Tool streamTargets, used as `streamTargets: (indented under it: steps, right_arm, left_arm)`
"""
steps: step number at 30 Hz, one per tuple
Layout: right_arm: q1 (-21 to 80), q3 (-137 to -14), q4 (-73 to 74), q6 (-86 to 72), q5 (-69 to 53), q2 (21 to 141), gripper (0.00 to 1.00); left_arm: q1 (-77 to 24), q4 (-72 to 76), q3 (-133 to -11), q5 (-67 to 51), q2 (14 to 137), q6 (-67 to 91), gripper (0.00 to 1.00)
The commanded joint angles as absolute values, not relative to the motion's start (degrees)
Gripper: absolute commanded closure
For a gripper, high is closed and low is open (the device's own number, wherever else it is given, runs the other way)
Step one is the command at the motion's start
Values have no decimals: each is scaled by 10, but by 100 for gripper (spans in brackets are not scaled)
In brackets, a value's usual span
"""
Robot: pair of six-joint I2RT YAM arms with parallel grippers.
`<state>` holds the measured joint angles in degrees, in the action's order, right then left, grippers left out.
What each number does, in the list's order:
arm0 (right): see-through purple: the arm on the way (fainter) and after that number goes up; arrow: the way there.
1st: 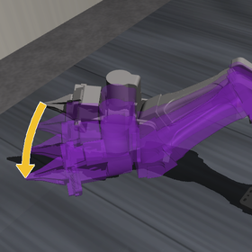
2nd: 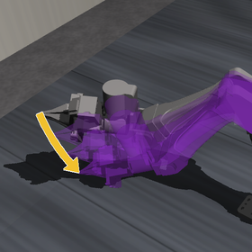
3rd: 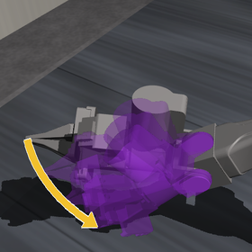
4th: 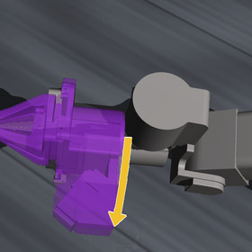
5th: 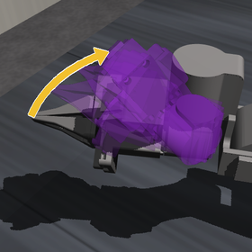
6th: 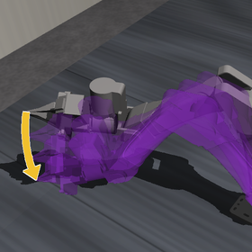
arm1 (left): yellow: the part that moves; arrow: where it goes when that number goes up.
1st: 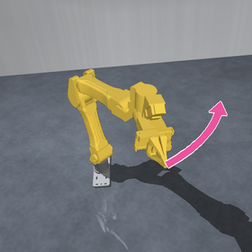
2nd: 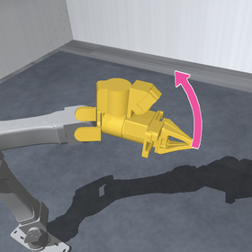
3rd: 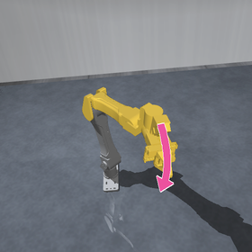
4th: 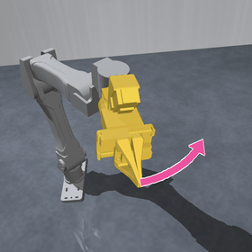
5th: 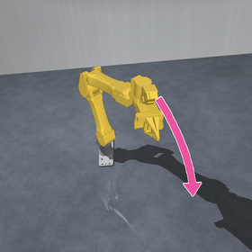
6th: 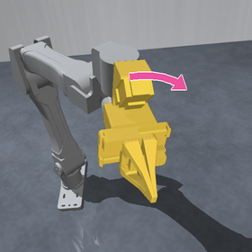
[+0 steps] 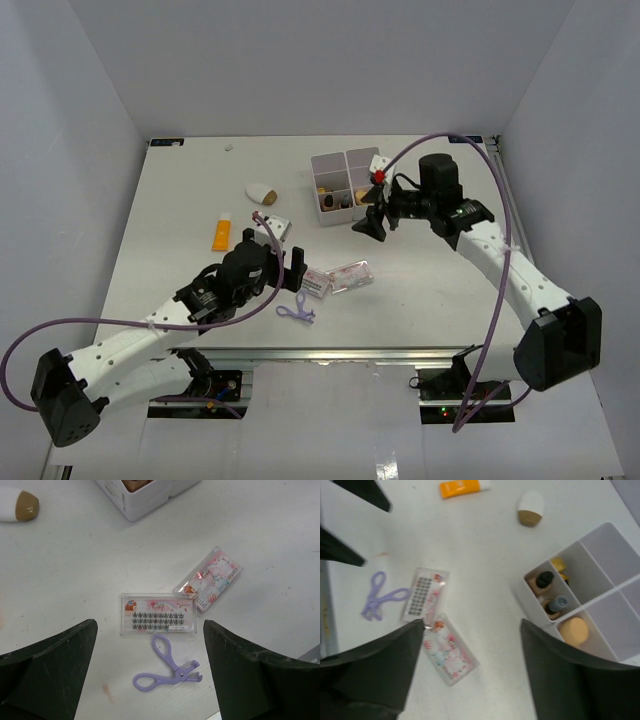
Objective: Organize the makeup
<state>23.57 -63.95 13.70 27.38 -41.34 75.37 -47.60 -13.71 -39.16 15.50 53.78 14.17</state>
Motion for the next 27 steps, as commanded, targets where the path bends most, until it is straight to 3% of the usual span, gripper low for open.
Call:
streamTargets:
  steps: [1, 6, 10, 19, 23, 27]
  right_arm:
    - [176, -544, 107, 239, -585, 695, 9]
    - [81, -517, 72, 190, -695, 677, 10]
    - [69, -500, 70, 192, -683, 661, 10]
    - [59, -491, 60, 177, -637, 639, 10]
    - [49, -493, 61, 172, -630, 637, 10]
    - [46, -495, 67, 178, -628, 636, 10]
  left_arm:
    - [-373, -174, -435, 55, 588, 207, 2]
    - [-220, -176, -475, -114, 650, 252, 2]
    - [-177, -166, -515, -138, 721, 312, 2]
    - [-136, -245, -689, -34, 925, 532, 2]
    - [-137, -446, -879, 82, 1087, 596, 2]
    - [-137, -554, -1022, 122, 1179, 613, 2]
